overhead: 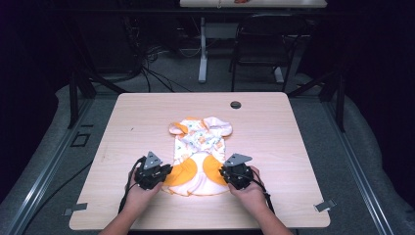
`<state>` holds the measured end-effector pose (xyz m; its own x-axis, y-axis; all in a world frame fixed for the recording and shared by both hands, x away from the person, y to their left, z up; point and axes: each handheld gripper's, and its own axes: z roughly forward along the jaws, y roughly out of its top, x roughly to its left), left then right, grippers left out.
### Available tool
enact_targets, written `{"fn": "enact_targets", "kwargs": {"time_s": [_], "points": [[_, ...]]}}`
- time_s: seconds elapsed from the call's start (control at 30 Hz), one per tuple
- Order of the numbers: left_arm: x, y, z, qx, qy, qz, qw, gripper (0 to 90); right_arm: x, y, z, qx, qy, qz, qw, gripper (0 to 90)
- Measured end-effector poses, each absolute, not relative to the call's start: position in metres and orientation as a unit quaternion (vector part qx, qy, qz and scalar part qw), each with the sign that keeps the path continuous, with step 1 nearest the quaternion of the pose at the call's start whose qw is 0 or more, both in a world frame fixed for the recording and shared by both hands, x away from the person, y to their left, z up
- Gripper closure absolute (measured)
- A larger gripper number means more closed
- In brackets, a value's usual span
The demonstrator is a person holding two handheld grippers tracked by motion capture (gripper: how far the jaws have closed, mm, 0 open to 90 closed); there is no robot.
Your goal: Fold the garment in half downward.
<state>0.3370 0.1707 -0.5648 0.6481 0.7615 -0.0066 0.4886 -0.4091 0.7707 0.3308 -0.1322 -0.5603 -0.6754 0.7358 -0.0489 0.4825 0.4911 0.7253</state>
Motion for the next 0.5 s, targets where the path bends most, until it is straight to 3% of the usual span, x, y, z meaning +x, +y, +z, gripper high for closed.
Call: {"fn": "enact_targets", "kwargs": {"time_s": [0.13,0.5], "points": [[0.343,0.159,-0.569,0.830,0.372,0.164,0.382,89.4,0.339,-0.127,-0.564,0.361,0.849,0.342,0.177,88.0],[0.345,0.153,-0.578,0.840,0.365,0.155,0.371,89.7,0.342,-0.120,-0.572,0.346,0.864,0.325,0.168,89.8]]}}
